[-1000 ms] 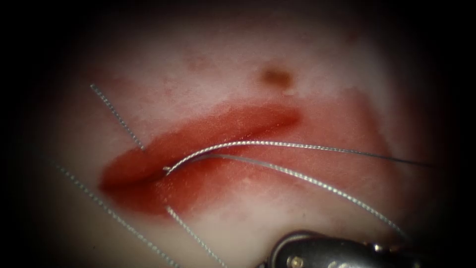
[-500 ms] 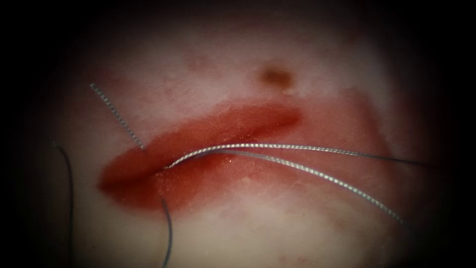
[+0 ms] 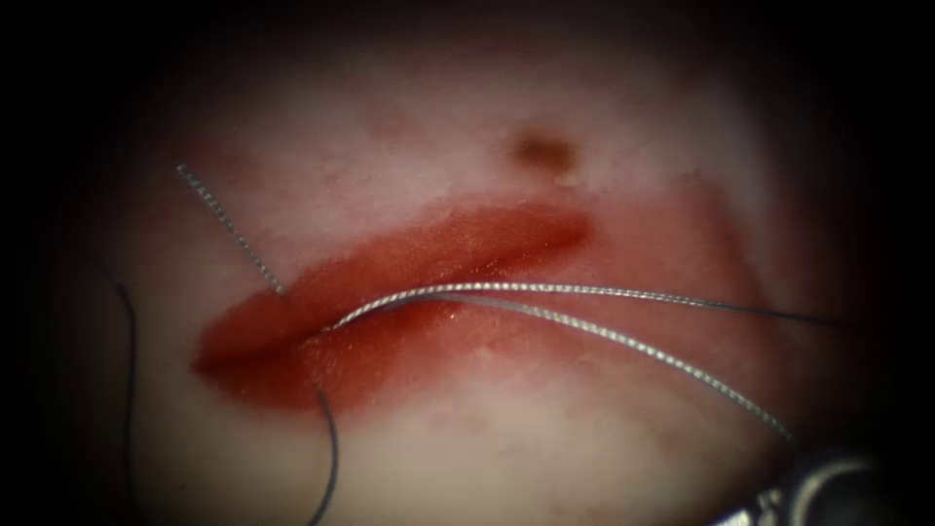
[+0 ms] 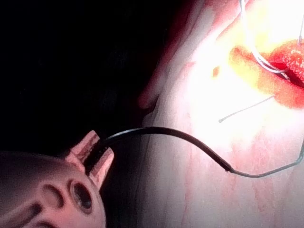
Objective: Wound Closure
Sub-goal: Pull the suture through with the right gripper.
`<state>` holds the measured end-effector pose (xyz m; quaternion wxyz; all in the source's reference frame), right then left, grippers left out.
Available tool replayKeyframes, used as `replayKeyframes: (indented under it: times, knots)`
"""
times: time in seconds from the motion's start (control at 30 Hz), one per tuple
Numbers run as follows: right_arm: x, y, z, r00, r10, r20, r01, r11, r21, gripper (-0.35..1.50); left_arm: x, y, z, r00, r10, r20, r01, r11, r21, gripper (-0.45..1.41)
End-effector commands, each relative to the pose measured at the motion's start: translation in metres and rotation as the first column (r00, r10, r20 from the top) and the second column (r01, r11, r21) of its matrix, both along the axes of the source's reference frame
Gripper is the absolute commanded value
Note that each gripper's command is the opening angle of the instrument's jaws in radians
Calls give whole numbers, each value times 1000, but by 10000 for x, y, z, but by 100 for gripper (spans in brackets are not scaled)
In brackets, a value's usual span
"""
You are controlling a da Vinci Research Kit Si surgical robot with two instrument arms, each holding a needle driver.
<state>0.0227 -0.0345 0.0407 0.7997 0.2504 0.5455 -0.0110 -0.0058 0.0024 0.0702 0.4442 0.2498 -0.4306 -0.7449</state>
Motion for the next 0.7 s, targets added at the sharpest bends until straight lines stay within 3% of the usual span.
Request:
replayKeyframes:
  times: [0.03,0.1,0.23,0.3,0.43,0.5,0.7]
  knots:
    - [28,12,-9,999,40,-6,-41,996,-85,-35,-2,12,-4,1000,-1,4,1,1000,-8,-45]
    - [37,13,-8,997,83,0,-82,979,-188,-3,-2,12,-4,1000,-1,4,1,1000,-8,-45]
    - [52,15,1,999,19,-46,-35,926,-377,81,-2,12,-4,1000,2,6,-2,1000,-8,-45]
    - [59,18,7,998,-14,-63,-14,909,-416,103,-3,12,-4,1000,4,8,-4,1000,-7,-45]
    - [69,22,18,995,-58,-85,9,871,-491,113,-4,12,-4,1000,6,10,-6,1000,-7,-45]
    - [78,23,28,998,-24,-58,-11,844,-536,121,-4,12,-4,1000,8,11,-8,1000,-7,-45]
    - [93,23,54,999,29,-17,-33,789,-613,118,-6,11,-5,1000,9,13,-9,1000,-6,-45]
